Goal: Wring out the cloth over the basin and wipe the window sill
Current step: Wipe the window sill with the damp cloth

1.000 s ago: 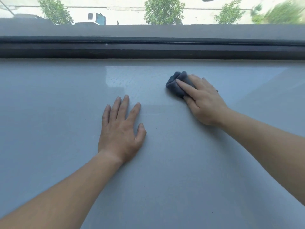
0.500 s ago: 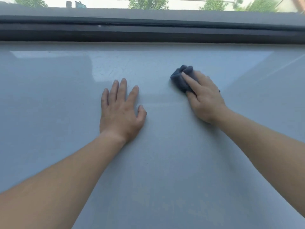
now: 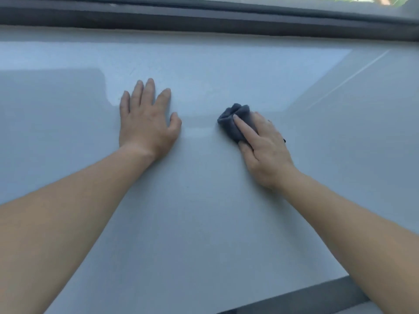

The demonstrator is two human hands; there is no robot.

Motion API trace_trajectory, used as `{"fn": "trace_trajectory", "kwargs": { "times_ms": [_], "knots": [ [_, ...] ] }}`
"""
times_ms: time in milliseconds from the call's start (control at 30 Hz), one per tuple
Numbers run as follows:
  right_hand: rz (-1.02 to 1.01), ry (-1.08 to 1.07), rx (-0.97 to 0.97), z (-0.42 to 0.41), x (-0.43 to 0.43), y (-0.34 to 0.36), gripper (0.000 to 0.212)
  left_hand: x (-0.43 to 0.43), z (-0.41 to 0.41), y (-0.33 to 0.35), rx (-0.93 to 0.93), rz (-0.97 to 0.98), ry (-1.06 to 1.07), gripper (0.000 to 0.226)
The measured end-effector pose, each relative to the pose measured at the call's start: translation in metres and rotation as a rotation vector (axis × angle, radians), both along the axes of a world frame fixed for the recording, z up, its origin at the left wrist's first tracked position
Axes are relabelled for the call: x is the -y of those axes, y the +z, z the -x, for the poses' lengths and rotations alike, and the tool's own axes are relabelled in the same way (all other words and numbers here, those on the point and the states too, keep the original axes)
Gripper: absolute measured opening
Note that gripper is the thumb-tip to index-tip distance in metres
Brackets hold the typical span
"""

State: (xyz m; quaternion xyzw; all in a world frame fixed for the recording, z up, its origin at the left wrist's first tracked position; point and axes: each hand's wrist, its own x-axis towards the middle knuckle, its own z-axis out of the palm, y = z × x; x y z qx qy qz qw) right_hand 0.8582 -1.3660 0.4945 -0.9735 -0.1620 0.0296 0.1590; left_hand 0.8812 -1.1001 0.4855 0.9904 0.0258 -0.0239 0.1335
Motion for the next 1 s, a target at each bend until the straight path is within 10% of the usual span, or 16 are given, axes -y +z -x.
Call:
{"fn": "trace_trajectory", "kwargs": {
  "times_ms": [267,467,733,900,1000],
  "knots": [
    [0.037,0.554,-0.054,0.172,0.027,0.01,0.063,0.019,0.039,0.013,0.041,0.099,-0.004,0.059],
    [-0.019,0.072,0.008,0.122,0.036,0.0,0.054,0.067,0.154,0.018,0.021,0.172,-0.055,0.057],
    [0.064,0.61,0.001,0.224,0.056,0.004,0.061,0.07,0.17,0.002,-0.058,0.069,-0.077,0.067],
    [-0.034,0.128,0.005,0.213,0.063,-0.002,0.062,0.077,0.174,0.001,-0.07,-0.011,-0.055,0.068],
    [-0.006,0.312,0.007,0.244,0.069,-0.002,0.062,0.078,0.174,0.003,-0.074,-0.013,-0.057,0.069]
  ]
}}
